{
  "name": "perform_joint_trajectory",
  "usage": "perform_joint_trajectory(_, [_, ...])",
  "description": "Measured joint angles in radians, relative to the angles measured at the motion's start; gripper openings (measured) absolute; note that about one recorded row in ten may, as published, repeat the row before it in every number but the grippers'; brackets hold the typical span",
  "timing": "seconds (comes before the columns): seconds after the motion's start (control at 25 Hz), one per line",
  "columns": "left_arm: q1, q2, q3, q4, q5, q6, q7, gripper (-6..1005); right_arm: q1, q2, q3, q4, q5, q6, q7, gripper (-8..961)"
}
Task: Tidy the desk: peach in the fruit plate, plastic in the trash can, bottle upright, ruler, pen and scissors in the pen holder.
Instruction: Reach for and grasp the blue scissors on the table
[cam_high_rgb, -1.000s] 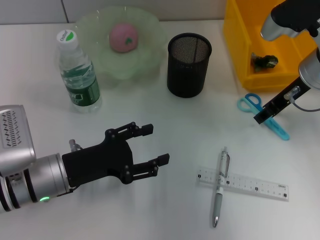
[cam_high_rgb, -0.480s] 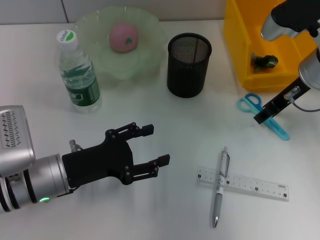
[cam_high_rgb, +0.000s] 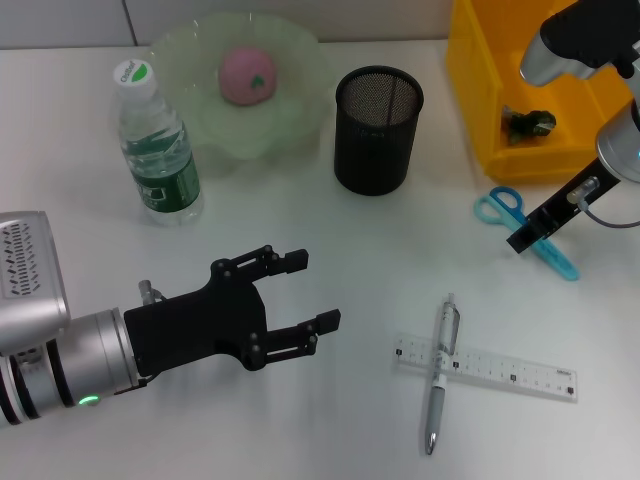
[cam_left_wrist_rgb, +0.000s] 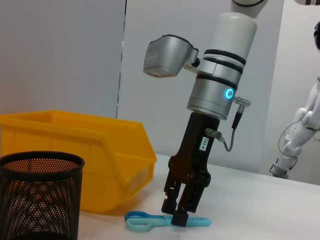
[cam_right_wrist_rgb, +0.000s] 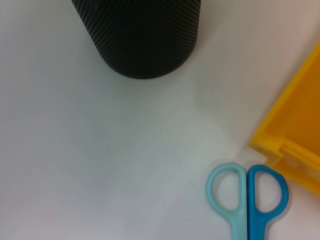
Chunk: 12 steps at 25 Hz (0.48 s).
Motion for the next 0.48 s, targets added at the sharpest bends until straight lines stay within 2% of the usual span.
perform_joint_trajectory(0.48, [0.000,0.000,0.000,0.000,0.001,0.010,0.000,785,-0.003,0.000,0.000,0.001,-0.001,0.002,0.000,426])
